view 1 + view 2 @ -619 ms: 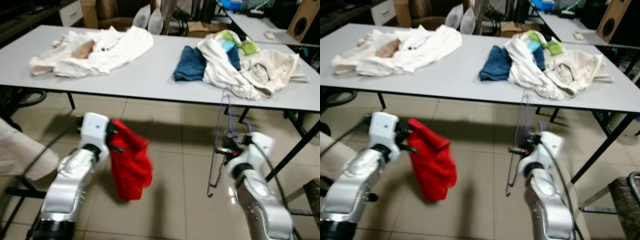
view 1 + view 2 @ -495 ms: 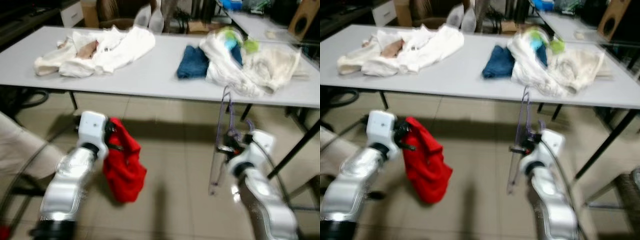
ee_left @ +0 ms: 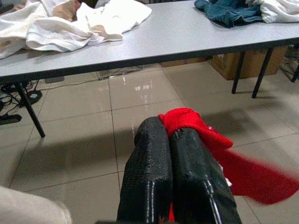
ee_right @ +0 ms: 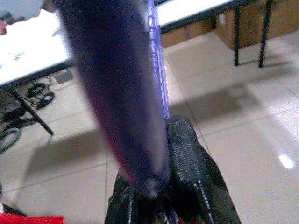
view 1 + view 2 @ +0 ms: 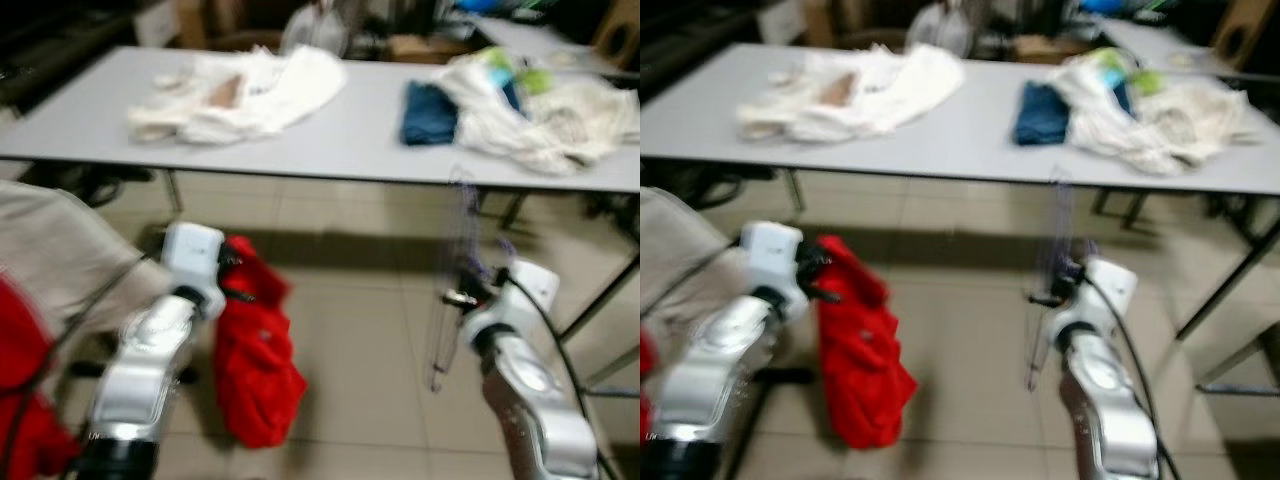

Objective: Hang hanger

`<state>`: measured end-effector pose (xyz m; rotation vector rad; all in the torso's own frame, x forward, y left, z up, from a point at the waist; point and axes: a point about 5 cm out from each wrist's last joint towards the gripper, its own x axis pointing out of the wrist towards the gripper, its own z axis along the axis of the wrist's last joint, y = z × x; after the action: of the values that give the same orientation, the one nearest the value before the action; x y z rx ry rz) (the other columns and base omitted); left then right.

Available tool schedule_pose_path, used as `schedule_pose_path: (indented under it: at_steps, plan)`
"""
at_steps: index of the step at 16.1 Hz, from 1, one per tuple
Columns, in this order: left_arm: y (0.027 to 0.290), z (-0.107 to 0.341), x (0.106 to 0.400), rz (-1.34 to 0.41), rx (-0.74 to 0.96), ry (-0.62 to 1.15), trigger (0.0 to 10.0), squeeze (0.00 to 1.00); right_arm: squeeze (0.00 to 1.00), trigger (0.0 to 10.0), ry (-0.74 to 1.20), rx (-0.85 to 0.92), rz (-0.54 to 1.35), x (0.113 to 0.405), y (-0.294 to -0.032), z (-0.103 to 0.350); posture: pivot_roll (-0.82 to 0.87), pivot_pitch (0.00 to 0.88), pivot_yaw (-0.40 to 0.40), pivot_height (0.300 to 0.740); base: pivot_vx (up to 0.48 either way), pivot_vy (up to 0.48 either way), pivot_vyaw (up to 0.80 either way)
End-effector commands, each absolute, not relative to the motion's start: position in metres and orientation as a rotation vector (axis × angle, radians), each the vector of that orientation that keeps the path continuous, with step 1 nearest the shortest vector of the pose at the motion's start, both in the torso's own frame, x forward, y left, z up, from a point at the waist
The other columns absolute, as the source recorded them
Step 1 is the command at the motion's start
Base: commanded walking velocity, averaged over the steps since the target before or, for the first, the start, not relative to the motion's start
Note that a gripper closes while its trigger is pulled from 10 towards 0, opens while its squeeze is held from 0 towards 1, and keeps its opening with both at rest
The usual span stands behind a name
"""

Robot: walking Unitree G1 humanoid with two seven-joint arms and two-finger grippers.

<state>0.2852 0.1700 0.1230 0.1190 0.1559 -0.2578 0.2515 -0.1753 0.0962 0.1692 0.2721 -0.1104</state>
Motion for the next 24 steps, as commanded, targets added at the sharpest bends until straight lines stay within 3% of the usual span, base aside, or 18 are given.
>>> schedule_pose_path:
  at_steps: [1,9,18,24]
  plan:
    - [0.174,0.134,0.289,-0.233,0.134,0.111,10.0,0.0,0.0,10.0,0.239,0.171,-0.099,0.255,-0.172,0.104,-0.07,0.0,-0.025,0.74,0.0,0.0,0.0]
    - [0.18,0.137,0.292,-0.194,0.143,0.102,10.0,0.0,0.0,10.0,0.206,0.141,-0.089,0.262,-0.17,0.11,-0.07,0.0,-0.029,0.74,0.0,0.0,0.0]
    - [0.18,0.137,0.289,-0.199,0.137,0.104,10.0,0.0,0.0,10.0,0.208,0.098,-0.029,0.266,-0.167,0.11,-0.06,0.0,-0.038,0.74,0.287,0.0,0.0]
    - [0.179,0.136,0.285,-0.188,0.129,0.105,10.0,0.0,0.0,10.0,0.199,0.097,0.015,0.265,-0.163,0.112,-0.06,0.0,-0.056,0.74,0.303,0.0,0.67]
